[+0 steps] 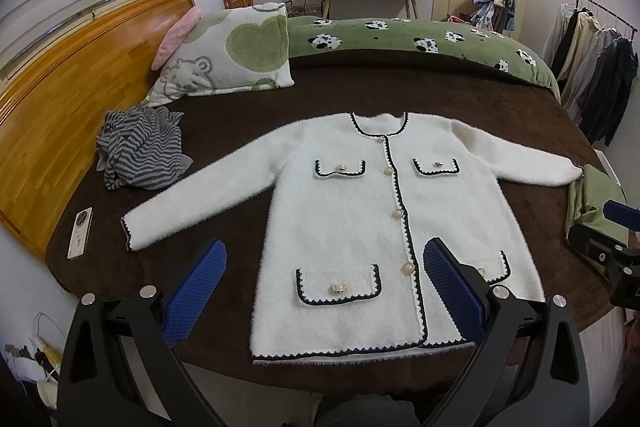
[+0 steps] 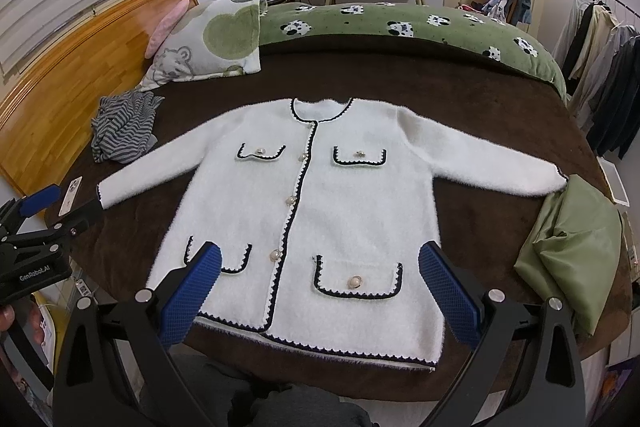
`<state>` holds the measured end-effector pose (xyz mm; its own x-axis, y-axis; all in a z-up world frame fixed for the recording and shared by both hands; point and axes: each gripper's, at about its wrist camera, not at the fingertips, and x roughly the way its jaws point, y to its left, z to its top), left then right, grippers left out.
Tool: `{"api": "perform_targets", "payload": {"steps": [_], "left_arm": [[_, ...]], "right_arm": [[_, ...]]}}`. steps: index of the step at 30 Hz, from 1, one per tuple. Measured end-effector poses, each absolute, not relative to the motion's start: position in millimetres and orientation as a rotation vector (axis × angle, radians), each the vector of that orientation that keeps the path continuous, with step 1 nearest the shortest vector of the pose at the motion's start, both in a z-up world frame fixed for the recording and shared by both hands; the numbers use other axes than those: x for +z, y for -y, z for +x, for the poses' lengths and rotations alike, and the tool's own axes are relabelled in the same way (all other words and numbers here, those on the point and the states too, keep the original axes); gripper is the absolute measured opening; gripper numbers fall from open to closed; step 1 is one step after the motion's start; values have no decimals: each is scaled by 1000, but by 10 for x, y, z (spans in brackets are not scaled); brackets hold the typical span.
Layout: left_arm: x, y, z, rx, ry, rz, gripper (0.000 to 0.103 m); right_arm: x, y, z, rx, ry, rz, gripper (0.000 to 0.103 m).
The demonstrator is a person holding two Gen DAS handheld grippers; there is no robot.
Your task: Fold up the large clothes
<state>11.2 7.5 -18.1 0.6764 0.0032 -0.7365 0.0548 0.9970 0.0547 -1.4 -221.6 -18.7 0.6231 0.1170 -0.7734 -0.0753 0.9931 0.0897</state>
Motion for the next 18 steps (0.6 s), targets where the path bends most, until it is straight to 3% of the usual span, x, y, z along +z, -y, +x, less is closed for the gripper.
{"api": "perform_targets", "payload": {"steps": [18], "left_arm": [[-255,-109,112,-45,-832,59,97]], "right_arm": [[-224,2238,34,117,-884,63,98]]}}
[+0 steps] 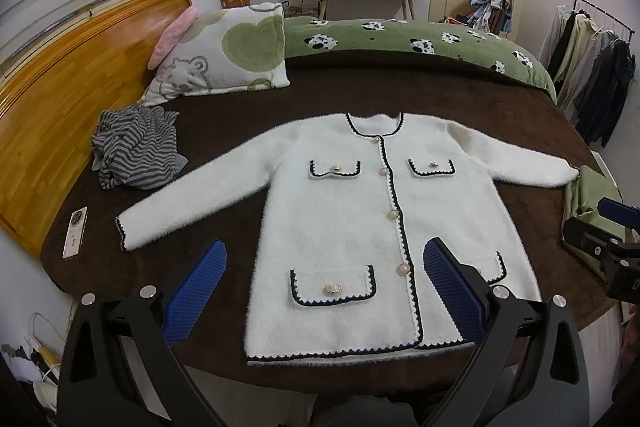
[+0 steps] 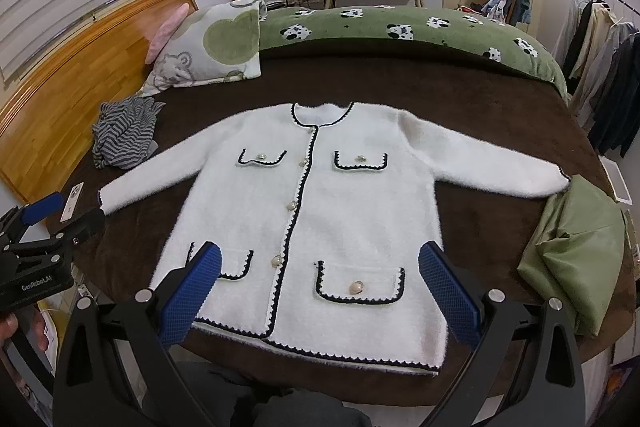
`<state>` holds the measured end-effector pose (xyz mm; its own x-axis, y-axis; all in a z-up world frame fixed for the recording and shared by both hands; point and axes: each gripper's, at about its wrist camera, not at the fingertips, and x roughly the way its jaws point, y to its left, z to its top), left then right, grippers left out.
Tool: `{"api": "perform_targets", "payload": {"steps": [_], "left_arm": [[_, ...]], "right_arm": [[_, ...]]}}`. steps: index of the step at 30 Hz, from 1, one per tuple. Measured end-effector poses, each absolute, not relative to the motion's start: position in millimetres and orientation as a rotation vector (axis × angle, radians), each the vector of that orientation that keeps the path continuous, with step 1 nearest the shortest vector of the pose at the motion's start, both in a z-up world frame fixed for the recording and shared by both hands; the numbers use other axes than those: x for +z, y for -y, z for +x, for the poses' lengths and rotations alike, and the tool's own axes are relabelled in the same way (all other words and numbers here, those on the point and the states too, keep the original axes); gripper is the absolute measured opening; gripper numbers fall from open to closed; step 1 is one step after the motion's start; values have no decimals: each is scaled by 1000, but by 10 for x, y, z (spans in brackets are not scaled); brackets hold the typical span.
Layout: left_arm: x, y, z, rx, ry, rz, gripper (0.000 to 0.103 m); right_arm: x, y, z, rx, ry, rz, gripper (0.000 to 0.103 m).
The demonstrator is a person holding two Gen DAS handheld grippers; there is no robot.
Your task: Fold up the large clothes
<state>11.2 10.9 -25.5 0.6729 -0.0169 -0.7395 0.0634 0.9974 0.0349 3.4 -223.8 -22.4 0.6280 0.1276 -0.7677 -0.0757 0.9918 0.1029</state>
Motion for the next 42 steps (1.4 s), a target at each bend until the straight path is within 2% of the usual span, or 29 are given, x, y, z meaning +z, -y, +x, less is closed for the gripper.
{"api": "perform_targets", "payload": {"steps": [19,27,31,42], "left_arm": [[-452,-504,371,-10,-869,47,97],[-350,-1192,626,100,-866,-26,97],[-463,-1613,722,159,-876,-77,97],[-1430,-2601,906,341,-926,-201,97]], "right_arm": [[-360,1918,319,132,-898,69,98],[-85,1400,829,235,-873,12,98],[-40,1049,1135,282,-851,-31,98],[-959,158,1933,303,-910,-164,98]]}}
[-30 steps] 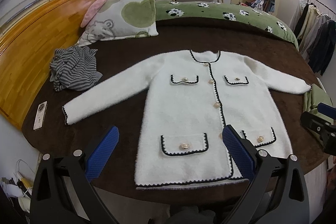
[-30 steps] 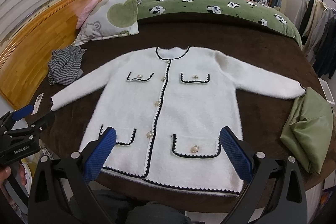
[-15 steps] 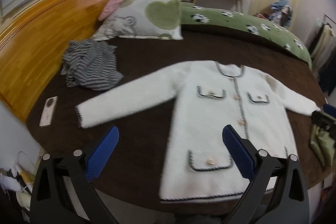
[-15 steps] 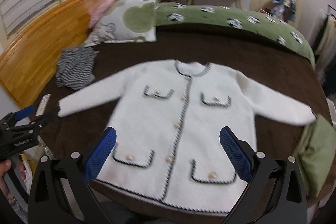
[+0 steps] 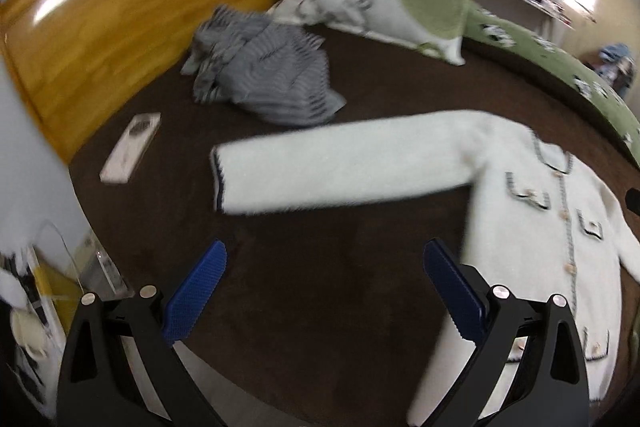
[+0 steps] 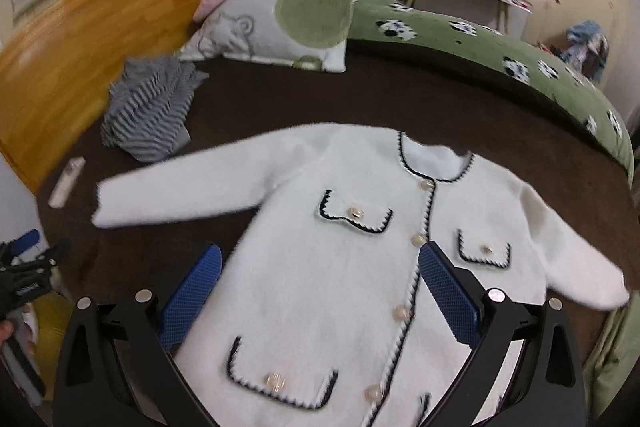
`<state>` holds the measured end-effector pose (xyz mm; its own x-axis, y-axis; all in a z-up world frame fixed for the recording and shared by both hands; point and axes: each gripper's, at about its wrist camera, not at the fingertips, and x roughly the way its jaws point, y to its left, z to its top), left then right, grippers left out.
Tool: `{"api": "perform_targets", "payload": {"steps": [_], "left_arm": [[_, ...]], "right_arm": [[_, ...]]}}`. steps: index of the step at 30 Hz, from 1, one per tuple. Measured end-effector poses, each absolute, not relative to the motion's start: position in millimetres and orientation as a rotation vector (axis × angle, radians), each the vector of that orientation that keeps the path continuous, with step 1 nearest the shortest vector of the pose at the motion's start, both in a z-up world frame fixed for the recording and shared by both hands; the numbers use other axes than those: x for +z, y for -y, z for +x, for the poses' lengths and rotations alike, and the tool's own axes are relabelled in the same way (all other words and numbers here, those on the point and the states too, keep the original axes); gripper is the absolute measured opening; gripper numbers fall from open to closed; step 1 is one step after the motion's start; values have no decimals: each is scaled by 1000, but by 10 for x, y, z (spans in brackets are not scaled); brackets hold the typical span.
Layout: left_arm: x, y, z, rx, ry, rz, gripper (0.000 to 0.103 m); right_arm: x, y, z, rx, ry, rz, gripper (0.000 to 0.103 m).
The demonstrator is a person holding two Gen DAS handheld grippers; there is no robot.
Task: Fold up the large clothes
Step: 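Move the left tool to the cardigan sleeve cuff and close on it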
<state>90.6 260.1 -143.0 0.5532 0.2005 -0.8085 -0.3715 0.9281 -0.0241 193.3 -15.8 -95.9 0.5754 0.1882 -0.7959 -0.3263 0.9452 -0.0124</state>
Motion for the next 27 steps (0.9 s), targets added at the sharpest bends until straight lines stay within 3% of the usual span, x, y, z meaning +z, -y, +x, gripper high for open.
{"api": "perform_targets", "payload": {"steps": [9,22,24,27], "left_arm": [[-2313,-3167,1206,412,-902,-496,97],[-2843,-3547,1689,474,-809,-652,95],[-2840,-3560,1752,499,-811,-635,90],[-2829,-3606,1769,544,-801,-623,73]], "right_arm": [[-1570,-338,2432,373,-875,-259,98],[-1869,-425,2985,354,-848,-272,98],[-1906,-399,3027,343,-850,-270,98],[-1963,-367,3082,337,-857,-260,98]]}}
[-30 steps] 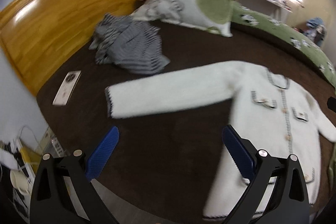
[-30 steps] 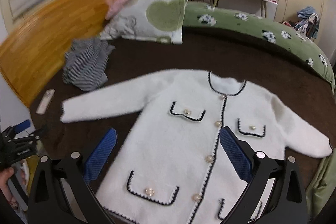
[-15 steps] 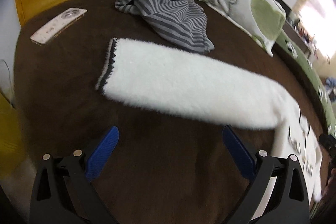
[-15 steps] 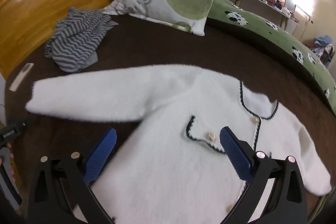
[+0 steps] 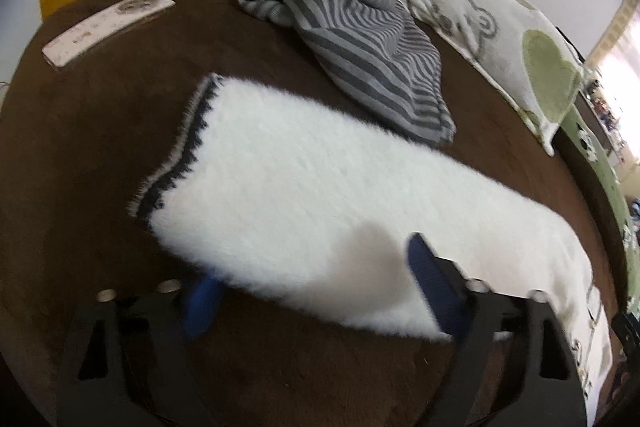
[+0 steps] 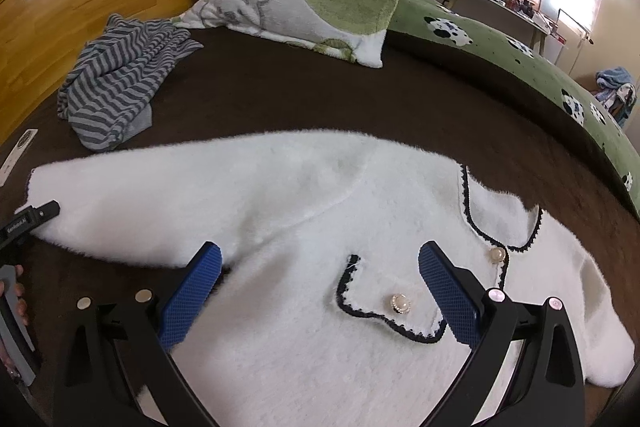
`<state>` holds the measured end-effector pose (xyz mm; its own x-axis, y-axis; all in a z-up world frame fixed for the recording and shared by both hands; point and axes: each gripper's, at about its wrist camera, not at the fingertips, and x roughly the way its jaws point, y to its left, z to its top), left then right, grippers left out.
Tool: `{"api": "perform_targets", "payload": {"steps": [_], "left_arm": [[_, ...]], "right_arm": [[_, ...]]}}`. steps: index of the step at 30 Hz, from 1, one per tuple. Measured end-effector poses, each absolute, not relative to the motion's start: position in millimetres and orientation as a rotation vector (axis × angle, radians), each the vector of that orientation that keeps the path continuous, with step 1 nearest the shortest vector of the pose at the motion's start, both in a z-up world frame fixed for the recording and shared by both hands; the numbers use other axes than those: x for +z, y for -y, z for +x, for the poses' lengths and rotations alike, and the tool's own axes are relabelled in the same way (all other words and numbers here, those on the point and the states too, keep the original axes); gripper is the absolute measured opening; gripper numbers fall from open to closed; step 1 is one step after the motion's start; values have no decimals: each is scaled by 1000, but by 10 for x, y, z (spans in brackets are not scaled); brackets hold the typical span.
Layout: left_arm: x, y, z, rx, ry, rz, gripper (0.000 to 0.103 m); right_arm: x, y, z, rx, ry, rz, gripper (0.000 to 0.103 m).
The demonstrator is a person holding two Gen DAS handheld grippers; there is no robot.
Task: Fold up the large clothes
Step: 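Move the left tool to the cardigan sleeve cuff and close on it, then lift the sleeve with the left tool and fold it across the cardigan body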
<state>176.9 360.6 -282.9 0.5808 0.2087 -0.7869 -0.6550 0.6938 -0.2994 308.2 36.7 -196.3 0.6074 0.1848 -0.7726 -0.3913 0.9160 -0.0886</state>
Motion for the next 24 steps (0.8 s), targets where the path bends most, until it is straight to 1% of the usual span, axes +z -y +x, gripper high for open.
{"api": "perform_targets", "payload": {"steps": [1,2,4,5,7,9,10,13,16,21,24], "left_arm": [[-2830,-3627,1763,550,-796,-628,67],[-2822,-3657,1734,553,-783,-643,63],[-2819,-3727,1694,555,-777,-673,44],[-2826,-3762,1683,546,-775,-693,41],[-2846,-3820,1679,528,-780,-714,27],[-2848,-3817,1710,505,-790,-696,20],[-2839,-3804,1727,499,-789,-679,18],[-2813,-3768,1741,494,-779,-657,15],[-2811,-3787,1708,483,-749,-682,15],[-2789,-3772,1729,473,-752,-652,15],[-2756,-3762,1761,468,-754,-620,15]], "right_arm": [[-1989,-354,3102,338,-861,-257,98],[-2015,-351,3120,342,-865,-256,98],[-2064,-351,3166,367,-870,-246,98],[-2083,-356,3188,381,-872,-242,98],[-2130,-380,3255,395,-880,-246,98],[-2185,-405,3343,408,-890,-235,98],[-2208,-409,3378,412,-894,-226,98],[-2334,-437,3513,395,-909,-212,98],[-2524,-481,3642,374,-932,-212,98],[-2830,-535,3767,361,-983,-242,98],[-2908,-536,3796,360,-989,-230,98]]}}
